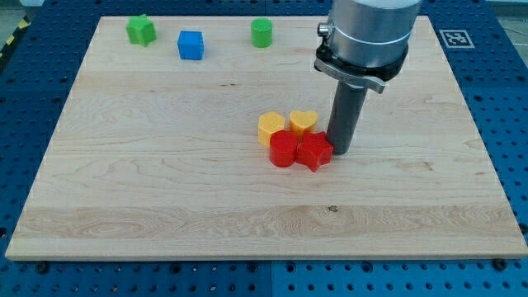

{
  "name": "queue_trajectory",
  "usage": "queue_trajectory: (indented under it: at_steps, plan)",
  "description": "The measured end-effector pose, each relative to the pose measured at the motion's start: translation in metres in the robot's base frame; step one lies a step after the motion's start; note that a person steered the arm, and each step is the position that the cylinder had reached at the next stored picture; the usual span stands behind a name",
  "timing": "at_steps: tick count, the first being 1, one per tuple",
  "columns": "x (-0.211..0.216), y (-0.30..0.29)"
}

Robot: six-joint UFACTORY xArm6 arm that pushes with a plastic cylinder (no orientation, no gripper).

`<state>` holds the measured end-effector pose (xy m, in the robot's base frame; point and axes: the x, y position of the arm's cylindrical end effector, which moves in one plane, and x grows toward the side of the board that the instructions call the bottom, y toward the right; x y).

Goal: Push the red blocks to the left

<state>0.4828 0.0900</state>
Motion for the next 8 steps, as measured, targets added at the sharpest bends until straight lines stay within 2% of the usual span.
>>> queue_trajectory:
  at_steps: [8]
  plan:
    - [0.000,-0.022]
